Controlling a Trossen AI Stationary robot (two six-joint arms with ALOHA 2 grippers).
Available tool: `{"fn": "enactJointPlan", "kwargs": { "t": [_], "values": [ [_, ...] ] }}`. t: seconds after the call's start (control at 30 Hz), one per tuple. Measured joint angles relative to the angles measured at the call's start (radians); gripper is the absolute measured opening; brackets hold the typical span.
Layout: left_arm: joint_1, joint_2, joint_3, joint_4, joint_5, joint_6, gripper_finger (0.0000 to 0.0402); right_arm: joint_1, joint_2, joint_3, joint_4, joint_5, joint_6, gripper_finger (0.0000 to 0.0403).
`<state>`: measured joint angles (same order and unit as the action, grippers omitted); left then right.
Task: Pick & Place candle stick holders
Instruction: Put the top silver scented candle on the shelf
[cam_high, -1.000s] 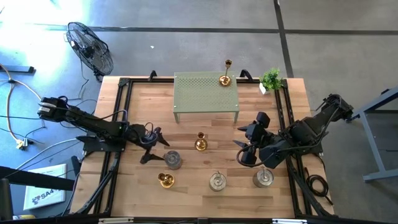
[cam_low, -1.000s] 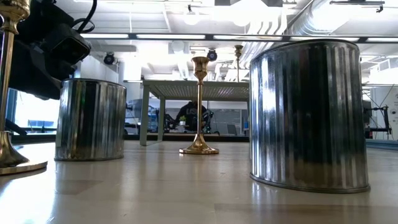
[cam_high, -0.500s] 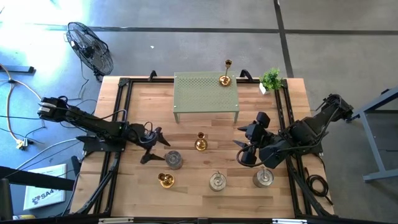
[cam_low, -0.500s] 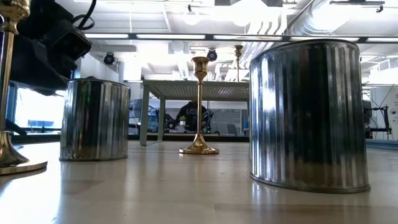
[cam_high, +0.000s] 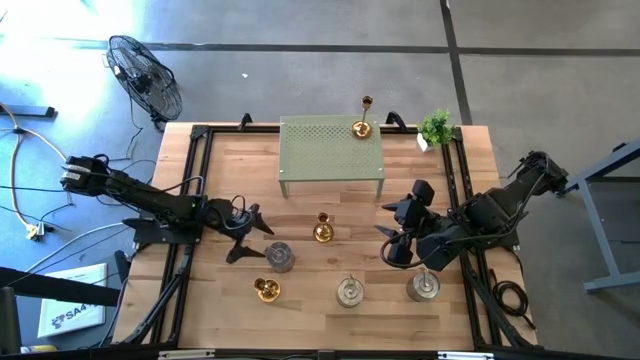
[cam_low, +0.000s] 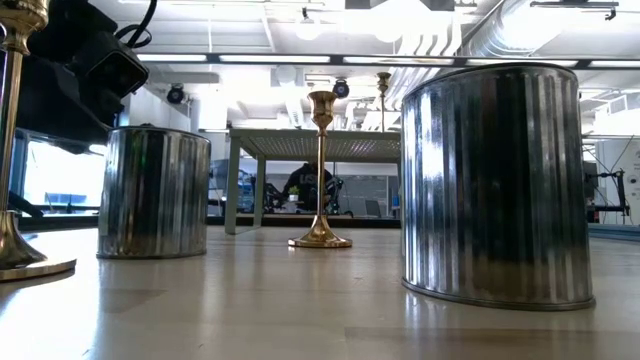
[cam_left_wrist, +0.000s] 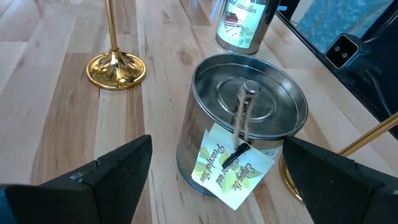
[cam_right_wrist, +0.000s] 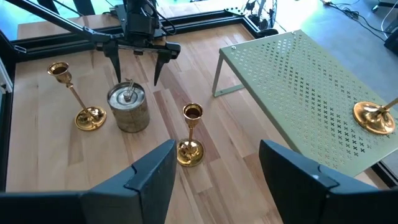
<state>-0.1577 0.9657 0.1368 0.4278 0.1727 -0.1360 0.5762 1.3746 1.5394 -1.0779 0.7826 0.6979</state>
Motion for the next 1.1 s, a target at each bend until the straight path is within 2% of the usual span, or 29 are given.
{"fn": "enactJointPlan", "kwargs": {
  "t": [0.23,0.83,1.1],
  "values": [
    [0.0,0.0,0.0,0.0,-0.026,0.006,0.0354,0.0,0.0,0.0,0.0,0.0,0.0,0.0224],
    [0.0,0.0,0.001,-0.004,0.058,0.06,0.0354,0.0,0.0,0.0,0.0,0.0,0.001,0.0224],
    [0.0,0.001,0.0,-0.002,0.018,0.06,0.0354,0.0,0.0,0.0,0.0,0.0,0.001,0.0224]
  ]
}}
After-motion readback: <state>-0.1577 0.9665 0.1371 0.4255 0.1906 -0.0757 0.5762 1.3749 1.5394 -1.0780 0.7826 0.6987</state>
